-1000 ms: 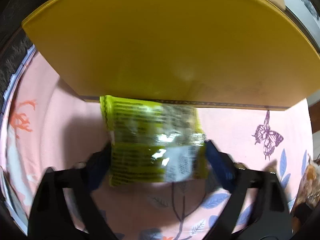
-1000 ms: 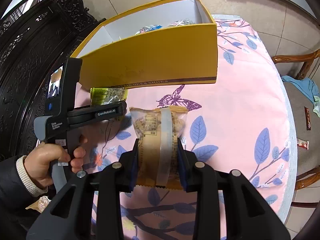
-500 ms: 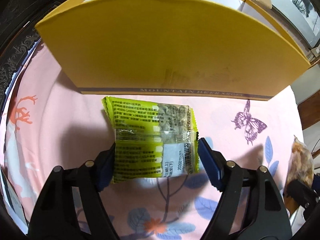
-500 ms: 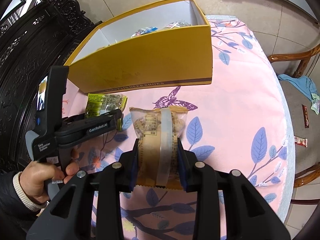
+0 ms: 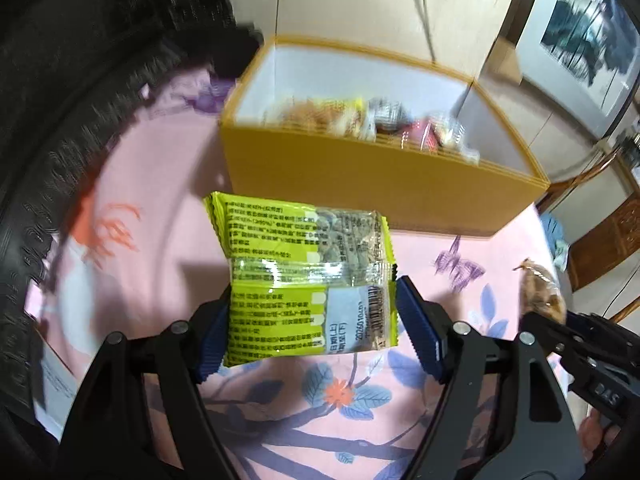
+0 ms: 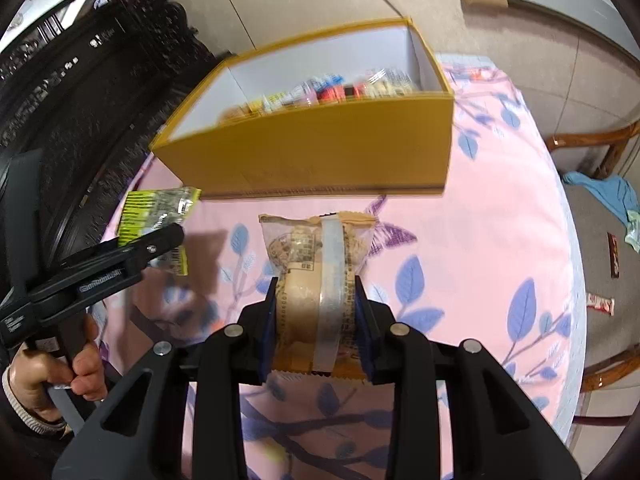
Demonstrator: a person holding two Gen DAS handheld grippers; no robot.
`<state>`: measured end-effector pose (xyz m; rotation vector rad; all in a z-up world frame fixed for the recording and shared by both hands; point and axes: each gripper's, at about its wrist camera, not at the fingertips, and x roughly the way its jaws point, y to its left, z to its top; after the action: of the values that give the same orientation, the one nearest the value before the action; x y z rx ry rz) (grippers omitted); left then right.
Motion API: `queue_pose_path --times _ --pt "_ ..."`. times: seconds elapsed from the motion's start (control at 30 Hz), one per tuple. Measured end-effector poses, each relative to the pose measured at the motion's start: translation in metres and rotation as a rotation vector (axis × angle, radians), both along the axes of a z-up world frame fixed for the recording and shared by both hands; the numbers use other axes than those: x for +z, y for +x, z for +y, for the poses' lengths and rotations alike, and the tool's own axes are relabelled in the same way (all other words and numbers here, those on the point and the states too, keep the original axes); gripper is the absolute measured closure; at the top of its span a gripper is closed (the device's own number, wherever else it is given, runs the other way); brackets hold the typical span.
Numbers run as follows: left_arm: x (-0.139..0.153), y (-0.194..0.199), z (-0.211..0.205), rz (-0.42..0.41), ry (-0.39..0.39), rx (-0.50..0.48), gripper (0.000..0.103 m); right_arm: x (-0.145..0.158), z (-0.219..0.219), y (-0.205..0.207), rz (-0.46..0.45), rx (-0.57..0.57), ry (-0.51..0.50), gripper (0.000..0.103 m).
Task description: Organize snacks
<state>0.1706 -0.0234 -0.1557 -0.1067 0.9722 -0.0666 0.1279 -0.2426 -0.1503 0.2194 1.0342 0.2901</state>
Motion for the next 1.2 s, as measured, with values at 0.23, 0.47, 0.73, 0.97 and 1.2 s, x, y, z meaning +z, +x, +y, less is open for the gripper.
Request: queue_pose_path --times 0.23,0.47,0.73,0.97,1.2 --pt "0.079 0.035 -0.006 -0.178 -0.039 -0.024 0.025 0.054 0.006 0.043 -0.132 0.013 0.038 0.069" --pt "0.119 0.096 -0.021 -0.274 -0.016 -0.05 0.024 0.09 0.015 0.113 -0.232 0.021 0.025 0.069" --pt "0.121 0.152 -0.026 -0.238 0.04 -0.05 0.002 0.087 0.023 0.18 -0.177 0.04 -0.068 0.046" --pt "0.101 0.16 -0.014 -0.096 0.032 0.028 0.002 0.093 0.023 0.166 -0.222 -0.011 -0.143 0.001" --pt "0.108 0.144 -0.011 -0.126 0.072 0.02 0.002 0.082 0.02 0.156 -0.097 -0.011 -0.197 0.001"
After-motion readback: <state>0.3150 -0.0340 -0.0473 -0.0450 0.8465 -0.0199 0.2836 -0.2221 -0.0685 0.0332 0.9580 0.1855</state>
